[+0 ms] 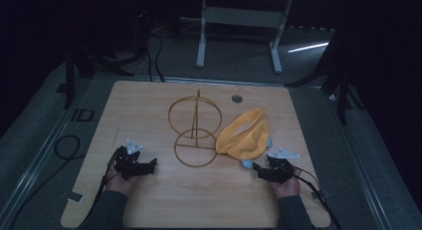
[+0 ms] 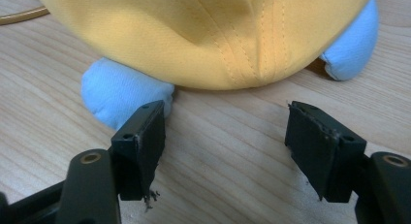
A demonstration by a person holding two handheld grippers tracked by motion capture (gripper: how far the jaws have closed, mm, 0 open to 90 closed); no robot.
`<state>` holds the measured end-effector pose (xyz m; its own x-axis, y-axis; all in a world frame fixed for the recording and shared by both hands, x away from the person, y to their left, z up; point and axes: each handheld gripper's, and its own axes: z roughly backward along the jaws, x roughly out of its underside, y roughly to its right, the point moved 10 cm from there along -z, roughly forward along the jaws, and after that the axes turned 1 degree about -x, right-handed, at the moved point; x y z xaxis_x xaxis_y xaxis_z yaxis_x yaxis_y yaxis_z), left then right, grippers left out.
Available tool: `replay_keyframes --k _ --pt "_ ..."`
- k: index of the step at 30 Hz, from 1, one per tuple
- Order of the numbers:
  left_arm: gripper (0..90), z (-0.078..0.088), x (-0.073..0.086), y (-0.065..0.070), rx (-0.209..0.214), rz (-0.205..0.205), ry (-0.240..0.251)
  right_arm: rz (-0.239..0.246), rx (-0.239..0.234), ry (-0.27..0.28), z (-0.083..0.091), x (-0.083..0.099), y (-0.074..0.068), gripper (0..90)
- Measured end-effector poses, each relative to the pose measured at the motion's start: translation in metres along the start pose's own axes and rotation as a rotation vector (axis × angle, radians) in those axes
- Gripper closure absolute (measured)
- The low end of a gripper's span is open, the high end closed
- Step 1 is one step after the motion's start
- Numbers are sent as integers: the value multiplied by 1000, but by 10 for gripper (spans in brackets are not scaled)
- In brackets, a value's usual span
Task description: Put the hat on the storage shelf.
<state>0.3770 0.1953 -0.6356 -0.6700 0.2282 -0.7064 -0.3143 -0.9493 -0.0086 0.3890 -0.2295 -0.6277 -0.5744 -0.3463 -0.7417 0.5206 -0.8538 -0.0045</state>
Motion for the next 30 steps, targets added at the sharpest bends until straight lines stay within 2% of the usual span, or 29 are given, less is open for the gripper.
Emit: replay_keyframes --k 30 --pt "101 0 0 0 -3 2 0 -1 0 3 1 0 -1 325"
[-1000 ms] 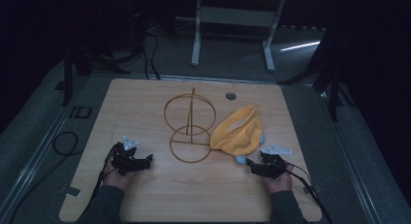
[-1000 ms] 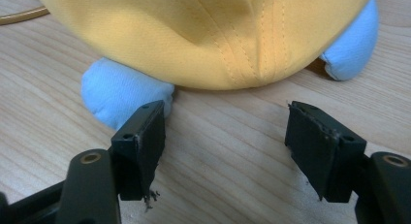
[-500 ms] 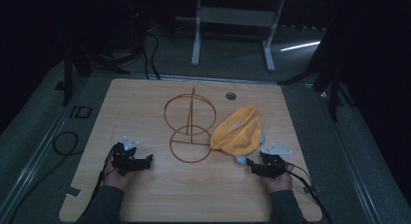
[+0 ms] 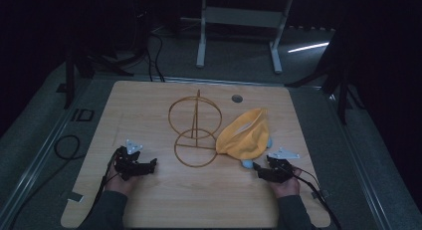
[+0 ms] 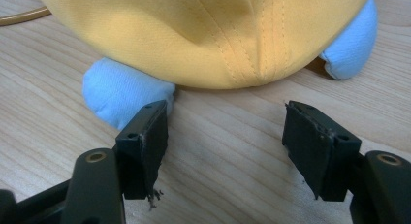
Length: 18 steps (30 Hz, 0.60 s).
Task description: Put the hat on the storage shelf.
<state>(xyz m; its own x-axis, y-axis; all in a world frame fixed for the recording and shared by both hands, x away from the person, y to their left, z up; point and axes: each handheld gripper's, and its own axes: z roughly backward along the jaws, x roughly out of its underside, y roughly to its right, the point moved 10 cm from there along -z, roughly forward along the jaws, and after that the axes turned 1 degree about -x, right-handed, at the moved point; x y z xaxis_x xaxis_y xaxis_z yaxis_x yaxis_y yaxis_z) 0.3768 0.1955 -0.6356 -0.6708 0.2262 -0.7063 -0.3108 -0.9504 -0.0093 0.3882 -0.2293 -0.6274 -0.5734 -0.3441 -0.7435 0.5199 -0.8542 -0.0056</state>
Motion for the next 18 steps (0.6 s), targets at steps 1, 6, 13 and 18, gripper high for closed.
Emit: replay_keyframes --k 1,6,13,18 --pt "101 0 0 0 0 0 0 0 0 0 0 0 0 325" --pt "101 0 0 0 0 0 0 0 0 0 0 0 0 324" --pt "101 0 0 0 0 0 0 4 -4 -2 0 0 0 313" --pt "101 0 0 0 0 0 0 5 -4 -2 0 0 0 313"
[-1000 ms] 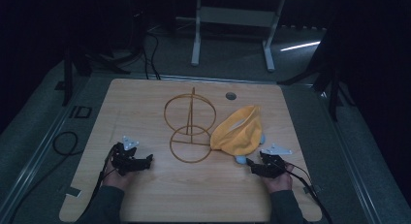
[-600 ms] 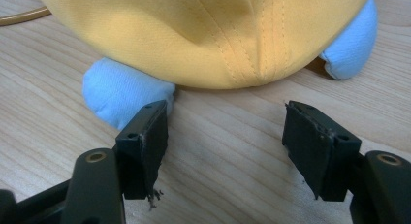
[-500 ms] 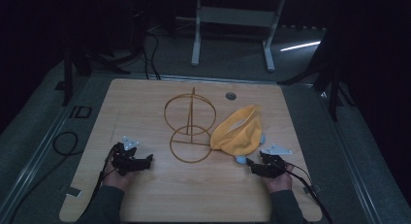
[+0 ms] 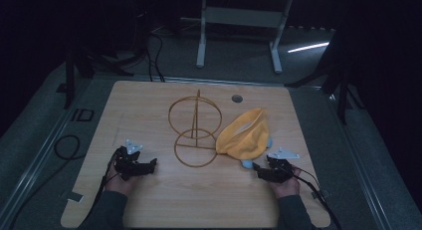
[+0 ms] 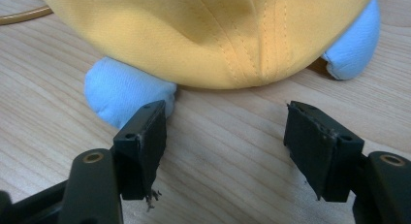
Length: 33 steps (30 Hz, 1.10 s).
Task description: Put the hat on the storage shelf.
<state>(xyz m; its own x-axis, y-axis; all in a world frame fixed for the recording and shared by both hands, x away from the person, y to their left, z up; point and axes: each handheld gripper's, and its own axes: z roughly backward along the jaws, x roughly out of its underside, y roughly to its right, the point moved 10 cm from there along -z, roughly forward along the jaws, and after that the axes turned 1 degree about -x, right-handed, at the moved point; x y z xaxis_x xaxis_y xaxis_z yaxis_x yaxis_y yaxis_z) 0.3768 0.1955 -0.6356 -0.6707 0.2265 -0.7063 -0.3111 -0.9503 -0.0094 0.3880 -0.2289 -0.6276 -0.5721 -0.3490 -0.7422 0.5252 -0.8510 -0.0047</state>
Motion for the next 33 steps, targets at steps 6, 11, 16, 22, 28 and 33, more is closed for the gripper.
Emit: replay_keyframes --k 6,11,16,22,28,33 --pt "101 0 0 0 0 0 0 -14 -11 -10 1 -1 0 386" --pt "101 0 0 0 0 1 0 -10 -43 -21 6 -4 -4 463" --pt "101 0 0 0 0 0 0 41 -44 -9 13 -13 -12 487" --pt "101 0 0 0 0 0 0 55 -65 10 20 -21 -19 480" --pt "102 0 0 0 -3 3 0 93 -78 19 23 -27 -31 478" --pt "102 0 0 0 -4 4 -1 128 -97 9 18 -30 -43 468"
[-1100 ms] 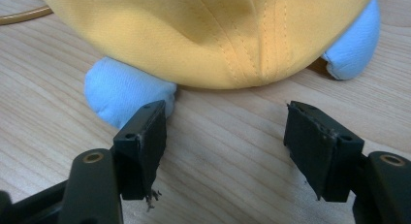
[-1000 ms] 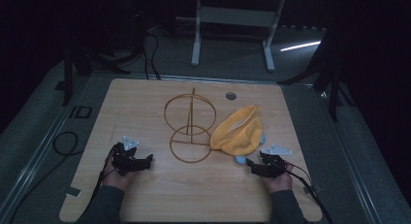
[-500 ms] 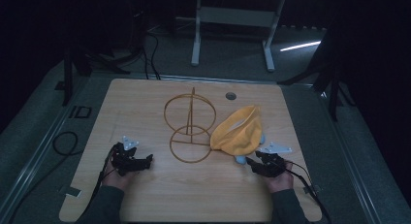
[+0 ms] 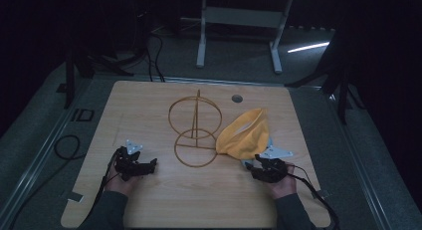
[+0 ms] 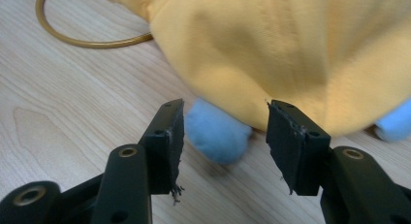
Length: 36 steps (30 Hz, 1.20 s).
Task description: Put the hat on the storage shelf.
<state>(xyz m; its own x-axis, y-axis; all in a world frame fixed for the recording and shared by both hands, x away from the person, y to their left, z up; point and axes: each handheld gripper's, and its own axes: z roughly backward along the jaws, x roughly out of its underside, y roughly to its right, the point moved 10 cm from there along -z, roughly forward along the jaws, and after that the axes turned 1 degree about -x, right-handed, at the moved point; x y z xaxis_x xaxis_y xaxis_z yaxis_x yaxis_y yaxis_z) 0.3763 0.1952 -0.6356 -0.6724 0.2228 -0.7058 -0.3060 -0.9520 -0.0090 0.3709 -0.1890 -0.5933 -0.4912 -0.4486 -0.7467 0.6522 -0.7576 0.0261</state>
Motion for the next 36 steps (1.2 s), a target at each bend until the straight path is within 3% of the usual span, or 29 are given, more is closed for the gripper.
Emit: replay_keyframes --k 5,11,20,30,36 --pt "102 0 0 0 0 1 0 5 -10 -22 -9 -1 -7 437" --pt "102 0 0 0 -1 1 0 -4 26 -38 -17 3 -3 384" --pt "102 0 0 0 -1 1 -1 -13 34 -55 -24 6 -1 383" --pt "102 0 0 0 -1 1 0 3 80 -83 -27 14 4 476" --pt "102 0 0 0 -1 1 -1 -21 81 -92 -24 18 6 511"
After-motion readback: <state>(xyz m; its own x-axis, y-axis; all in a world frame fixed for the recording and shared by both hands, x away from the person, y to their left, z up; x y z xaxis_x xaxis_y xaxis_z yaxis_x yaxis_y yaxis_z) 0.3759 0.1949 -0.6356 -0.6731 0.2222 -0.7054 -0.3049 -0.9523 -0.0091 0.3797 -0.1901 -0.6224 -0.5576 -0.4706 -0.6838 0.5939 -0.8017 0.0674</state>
